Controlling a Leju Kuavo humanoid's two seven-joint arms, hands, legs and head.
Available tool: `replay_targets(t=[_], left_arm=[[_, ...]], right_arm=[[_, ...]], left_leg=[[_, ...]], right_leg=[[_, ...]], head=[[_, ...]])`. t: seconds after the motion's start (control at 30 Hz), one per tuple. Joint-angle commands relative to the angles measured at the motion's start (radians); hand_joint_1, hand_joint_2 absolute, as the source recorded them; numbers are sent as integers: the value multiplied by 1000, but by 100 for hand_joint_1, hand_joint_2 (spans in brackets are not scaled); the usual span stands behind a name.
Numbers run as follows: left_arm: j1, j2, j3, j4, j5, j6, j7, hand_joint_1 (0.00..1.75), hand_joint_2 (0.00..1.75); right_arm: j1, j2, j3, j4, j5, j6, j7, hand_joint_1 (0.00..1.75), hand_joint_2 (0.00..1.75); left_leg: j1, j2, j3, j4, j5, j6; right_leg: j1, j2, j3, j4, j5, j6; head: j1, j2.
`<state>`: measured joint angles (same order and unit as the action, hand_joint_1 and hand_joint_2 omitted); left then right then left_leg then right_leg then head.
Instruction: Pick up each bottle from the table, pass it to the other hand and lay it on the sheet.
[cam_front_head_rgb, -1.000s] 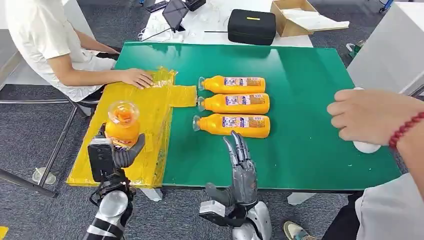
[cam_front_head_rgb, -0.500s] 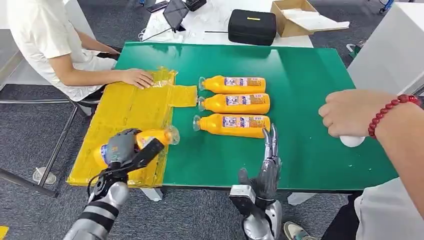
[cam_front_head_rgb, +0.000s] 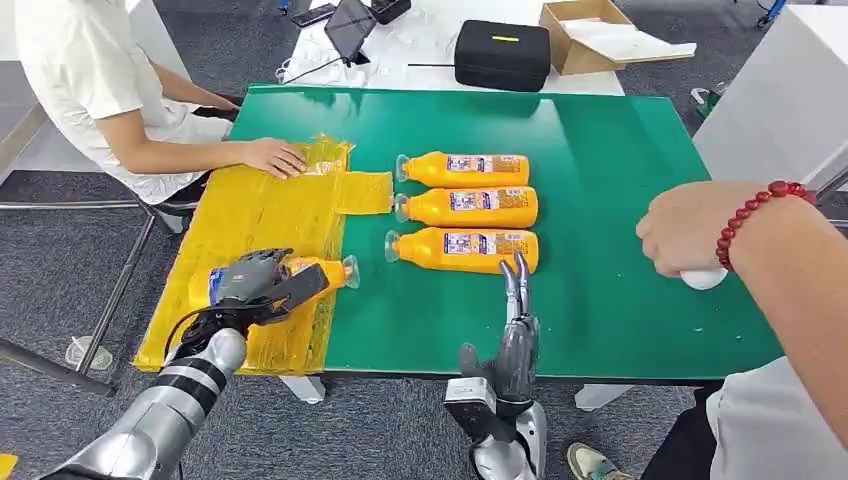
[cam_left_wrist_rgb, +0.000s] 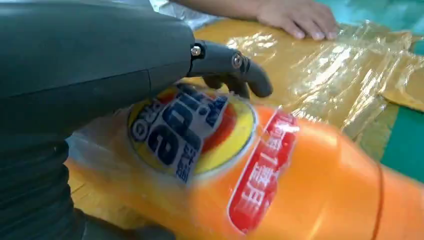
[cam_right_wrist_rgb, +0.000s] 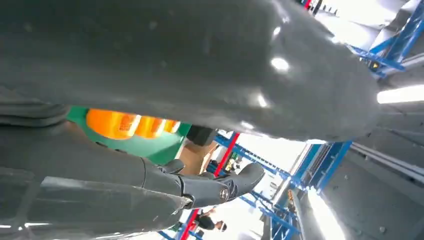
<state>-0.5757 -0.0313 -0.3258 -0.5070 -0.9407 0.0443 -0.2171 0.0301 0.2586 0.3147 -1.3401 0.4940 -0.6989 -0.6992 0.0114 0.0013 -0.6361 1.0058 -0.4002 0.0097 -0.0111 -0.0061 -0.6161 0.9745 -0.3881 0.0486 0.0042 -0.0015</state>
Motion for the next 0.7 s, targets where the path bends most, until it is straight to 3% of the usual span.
replay_targets(t=[0.03,0.3,0.33,0.53,0.7], left_arm=[[-86,19,-52,169,20,-157,19,0,175],[-85,34,-62,178,27,-193,4,0,175],[-82,34,-60,174,34,-192,-5,0,175],[-33,9,-31,77,91,-65,-120,0,175],[121,-27,-41,-276,213,-17,-200,0,175]], right_arm=[[-58,-35,46,93,-13,1,1,0,0],[-64,-36,49,100,-16,1,1,0,0],[-63,-36,48,100,-15,1,1,0,175],[-48,-41,36,83,-8,1,1,0,175],[-23,-46,19,50,3,1,1,0,175]], left_leg=[[1,1,5,0,-2,0],[0,1,6,-1,-1,0],[0,3,8,-1,-1,0],[0,1,8,-2,0,0],[0,-2,6,-1,0,0]], right_leg=[[1,1,5,-1,-1,-2],[0,2,6,-1,0,-1],[0,4,7,-1,0,-2],[0,3,8,-1,0,-1],[0,-1,7,-1,-1,-1]], head=[[0,0],[0,0],[0,0],[0,0],[0,0]])
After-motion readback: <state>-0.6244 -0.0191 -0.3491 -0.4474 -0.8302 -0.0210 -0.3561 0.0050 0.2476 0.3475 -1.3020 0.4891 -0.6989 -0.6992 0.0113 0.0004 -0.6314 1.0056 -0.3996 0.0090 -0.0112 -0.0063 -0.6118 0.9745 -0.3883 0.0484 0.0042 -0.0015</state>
